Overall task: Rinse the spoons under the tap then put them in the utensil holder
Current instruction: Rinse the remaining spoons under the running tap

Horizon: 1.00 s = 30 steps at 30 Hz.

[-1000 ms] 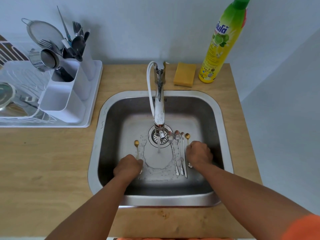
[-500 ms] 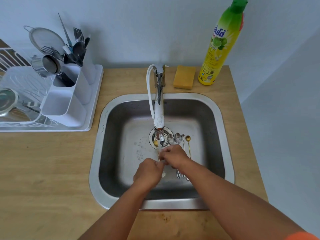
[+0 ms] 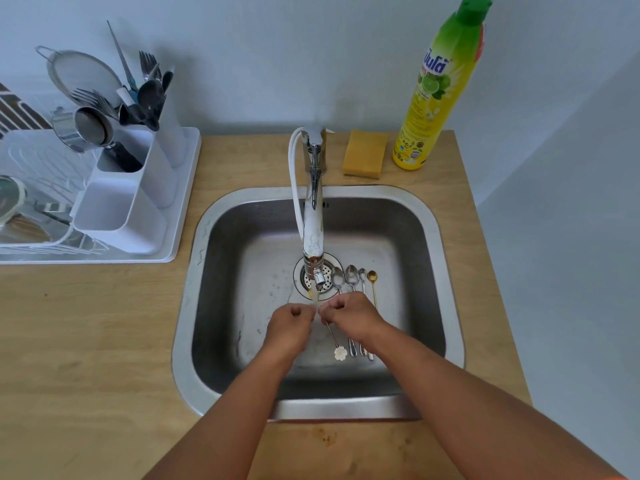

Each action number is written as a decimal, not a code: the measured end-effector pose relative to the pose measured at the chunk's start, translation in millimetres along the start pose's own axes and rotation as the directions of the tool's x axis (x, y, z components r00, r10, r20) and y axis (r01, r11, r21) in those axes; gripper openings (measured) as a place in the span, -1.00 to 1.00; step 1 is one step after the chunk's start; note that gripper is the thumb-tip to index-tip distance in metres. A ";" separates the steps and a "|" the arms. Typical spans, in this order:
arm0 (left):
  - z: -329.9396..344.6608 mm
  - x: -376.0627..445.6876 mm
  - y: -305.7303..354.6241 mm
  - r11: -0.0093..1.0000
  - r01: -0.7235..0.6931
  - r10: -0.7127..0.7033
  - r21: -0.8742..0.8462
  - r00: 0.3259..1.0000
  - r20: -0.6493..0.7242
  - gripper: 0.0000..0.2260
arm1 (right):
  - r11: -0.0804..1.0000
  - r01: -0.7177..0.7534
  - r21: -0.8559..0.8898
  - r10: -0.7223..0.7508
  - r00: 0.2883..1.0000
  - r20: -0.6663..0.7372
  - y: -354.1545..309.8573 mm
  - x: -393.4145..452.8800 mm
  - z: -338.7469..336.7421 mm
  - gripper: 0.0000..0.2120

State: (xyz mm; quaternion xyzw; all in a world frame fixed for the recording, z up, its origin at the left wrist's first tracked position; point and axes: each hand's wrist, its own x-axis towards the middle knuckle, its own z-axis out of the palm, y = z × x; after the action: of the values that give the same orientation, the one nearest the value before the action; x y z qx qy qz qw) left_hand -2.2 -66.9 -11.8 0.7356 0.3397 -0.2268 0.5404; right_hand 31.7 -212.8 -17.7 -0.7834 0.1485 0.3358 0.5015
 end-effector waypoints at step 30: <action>18.1 12.9 -12.1 0.948 -0.003 -0.013 -0.319 0.999 -0.049 -0.89 | 0.980 0.090 -0.177 -0.096 0.995 -0.028 6.7 -15.5 1.1 -0.82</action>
State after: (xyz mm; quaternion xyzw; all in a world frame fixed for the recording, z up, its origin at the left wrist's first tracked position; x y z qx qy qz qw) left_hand -2.0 -78.5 -34.2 0.6433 0.3872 -0.1518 0.6428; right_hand 16.2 -216.5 -12.2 -0.8366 0.0904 0.3096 0.4427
